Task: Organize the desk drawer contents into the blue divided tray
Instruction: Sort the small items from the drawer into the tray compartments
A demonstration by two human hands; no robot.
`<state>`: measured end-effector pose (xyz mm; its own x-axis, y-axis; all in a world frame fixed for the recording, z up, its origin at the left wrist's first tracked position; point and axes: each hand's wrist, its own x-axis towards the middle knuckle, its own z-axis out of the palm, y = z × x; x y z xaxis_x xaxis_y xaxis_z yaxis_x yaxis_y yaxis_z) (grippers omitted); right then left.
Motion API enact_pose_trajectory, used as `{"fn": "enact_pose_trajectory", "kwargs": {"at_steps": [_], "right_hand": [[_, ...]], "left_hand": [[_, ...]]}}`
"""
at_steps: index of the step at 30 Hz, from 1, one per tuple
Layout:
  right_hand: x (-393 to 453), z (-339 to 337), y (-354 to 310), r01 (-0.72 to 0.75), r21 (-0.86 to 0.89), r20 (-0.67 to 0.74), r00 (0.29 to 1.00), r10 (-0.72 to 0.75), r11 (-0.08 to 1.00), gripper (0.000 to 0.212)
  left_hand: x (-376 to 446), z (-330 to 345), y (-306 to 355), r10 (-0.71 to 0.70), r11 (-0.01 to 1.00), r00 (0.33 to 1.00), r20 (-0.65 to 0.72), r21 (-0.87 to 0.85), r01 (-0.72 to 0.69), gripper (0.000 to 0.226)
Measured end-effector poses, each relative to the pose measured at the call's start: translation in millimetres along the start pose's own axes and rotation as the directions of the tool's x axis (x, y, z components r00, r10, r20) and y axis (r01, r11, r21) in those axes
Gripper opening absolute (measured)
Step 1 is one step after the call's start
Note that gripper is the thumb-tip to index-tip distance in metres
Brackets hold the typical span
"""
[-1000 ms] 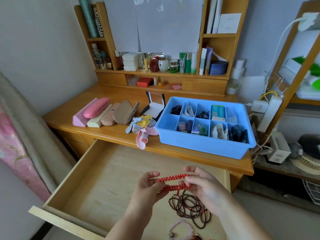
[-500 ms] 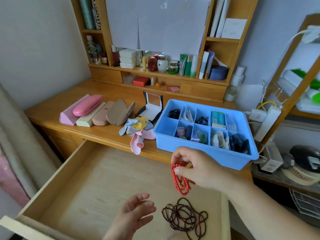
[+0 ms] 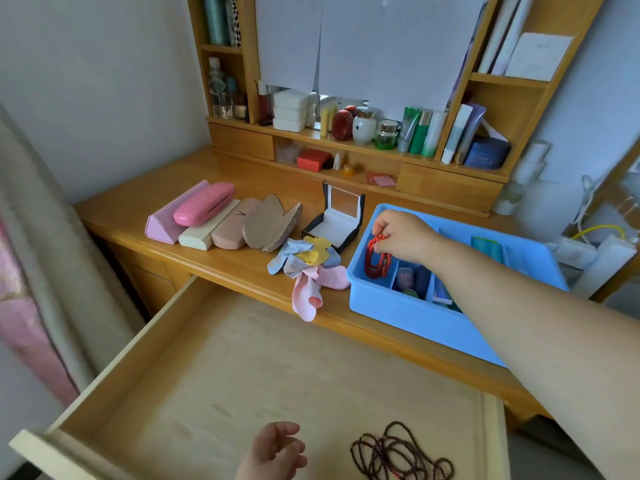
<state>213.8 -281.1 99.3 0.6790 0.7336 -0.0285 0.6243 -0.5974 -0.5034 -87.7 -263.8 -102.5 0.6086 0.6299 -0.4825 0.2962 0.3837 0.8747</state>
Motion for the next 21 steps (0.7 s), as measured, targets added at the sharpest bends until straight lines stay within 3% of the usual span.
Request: {"fn": "enact_pose_trajectory", "kwargs": {"at_steps": [2,6,8,10,12,13,14,16,19,21], "right_hand": [[-3,11,3,0.033,-0.131,-0.069,0.997,-0.043,0.991,0.025],[-28,20,6,0.12,-0.223,0.164,0.983,-0.084,0.967,0.002],[-52,19,8,0.209,-0.224,0.003,0.977,-0.213,0.952,0.009],[-88,24,9,0.385,-0.198,-0.293,0.854,-0.429,0.902,0.009],[-128,42,17,0.515,-0.198,-0.342,0.761,-0.551,0.834,0.01],[-144,56,27,0.522,-0.18,-0.264,0.791,-0.552,0.834,0.011],[-158,72,40,0.469,-0.165,-0.141,0.859,-0.491,0.868,0.011],[-175,104,71,0.21,-0.188,0.112,0.975,-0.192,0.959,0.008],[-192,147,115,-0.12,-0.335,0.256,0.943,0.213,0.935,0.02],[-200,168,127,-0.177,-0.36,0.273,0.919,0.285,0.916,0.021]], "left_hand": [[2,-3,-2,-0.009,0.999,1.0,-0.004,0.032,0.009,0.014],[0,-4,-4,-0.017,0.995,1.0,0.007,0.102,0.016,0.018],[0,-3,-5,-0.018,0.99,1.0,0.006,0.139,0.018,0.019],[0,-4,-7,-0.025,0.985,1.0,-0.001,0.173,0.025,0.018],[0,-5,-10,-0.025,0.982,1.0,0.001,0.189,0.024,0.018],[0,-5,-11,-0.022,0.979,1.0,0.002,0.202,0.021,0.018],[0,-4,-12,-0.02,0.976,1.0,0.003,0.216,0.019,0.018],[1,-2,-14,-0.019,0.97,1.0,0.0,0.242,0.019,0.018],[2,0,-16,-0.021,0.96,1.0,-0.007,0.28,0.022,0.018],[2,1,-16,-0.023,0.95,1.0,-0.009,0.31,0.025,0.018]]}}
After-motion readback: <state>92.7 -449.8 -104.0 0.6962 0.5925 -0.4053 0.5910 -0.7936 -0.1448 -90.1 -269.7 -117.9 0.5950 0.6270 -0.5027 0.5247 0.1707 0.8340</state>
